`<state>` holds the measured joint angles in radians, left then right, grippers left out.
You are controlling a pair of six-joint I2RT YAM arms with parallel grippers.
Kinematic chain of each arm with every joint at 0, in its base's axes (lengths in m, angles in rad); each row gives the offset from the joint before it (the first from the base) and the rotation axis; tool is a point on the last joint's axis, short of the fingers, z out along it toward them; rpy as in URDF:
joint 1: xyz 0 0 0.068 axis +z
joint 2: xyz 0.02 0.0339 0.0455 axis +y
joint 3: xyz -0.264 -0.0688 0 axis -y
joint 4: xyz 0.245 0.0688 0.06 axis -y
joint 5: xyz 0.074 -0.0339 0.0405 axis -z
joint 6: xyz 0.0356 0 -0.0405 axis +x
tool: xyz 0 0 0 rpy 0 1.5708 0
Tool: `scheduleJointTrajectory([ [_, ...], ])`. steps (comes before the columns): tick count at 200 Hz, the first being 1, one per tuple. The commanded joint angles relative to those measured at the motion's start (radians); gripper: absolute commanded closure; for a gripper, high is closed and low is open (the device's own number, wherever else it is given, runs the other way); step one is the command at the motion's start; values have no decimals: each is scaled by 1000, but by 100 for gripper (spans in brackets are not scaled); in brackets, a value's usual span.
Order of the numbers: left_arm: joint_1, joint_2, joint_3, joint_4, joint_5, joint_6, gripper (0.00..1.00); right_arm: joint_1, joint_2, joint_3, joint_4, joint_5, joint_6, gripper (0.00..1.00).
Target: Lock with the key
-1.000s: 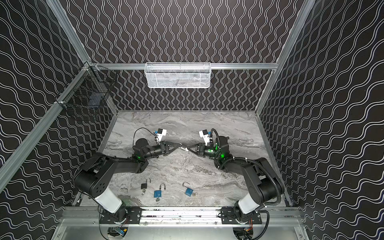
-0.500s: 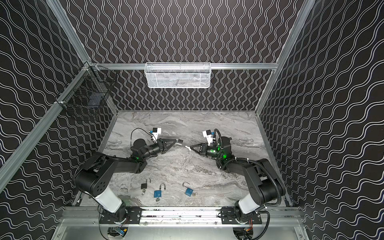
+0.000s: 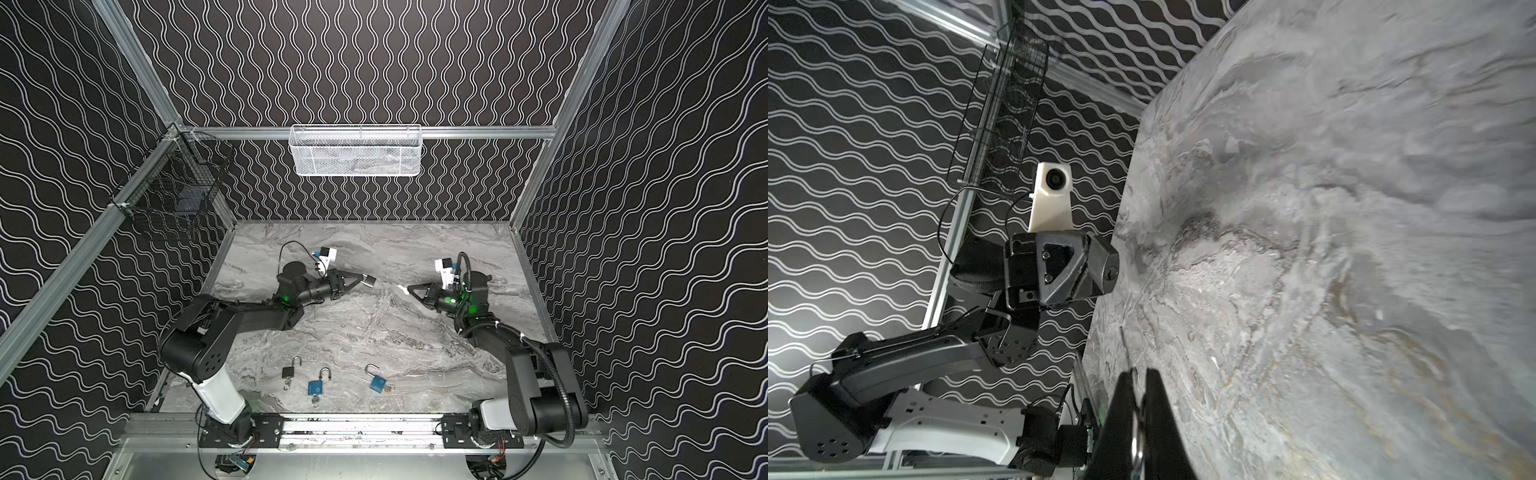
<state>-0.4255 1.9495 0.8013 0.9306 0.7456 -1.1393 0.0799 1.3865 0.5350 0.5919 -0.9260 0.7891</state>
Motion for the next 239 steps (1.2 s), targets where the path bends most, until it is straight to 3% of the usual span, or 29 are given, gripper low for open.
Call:
scheduleJointTrajectory([
  [1, -6, 61, 72, -96, 35, 79, 100, -73, -26, -1, -135, -46, -80, 100],
  [55, -84, 258, 413, -337, 76, 189, 100, -303, -71, -4, -255, -109, -142, 100],
  [107, -131, 465, 792, -601, 139, 311, 100, -403, -126, -24, -258, -74, -104, 100],
  [185, -170, 725, 1251, -851, 211, 420, 100, -457, -181, -33, -349, -56, -123, 100],
  [239, -190, 891, 1535, -974, 240, 416, 100, -459, -208, -53, -363, -54, -131, 100],
])
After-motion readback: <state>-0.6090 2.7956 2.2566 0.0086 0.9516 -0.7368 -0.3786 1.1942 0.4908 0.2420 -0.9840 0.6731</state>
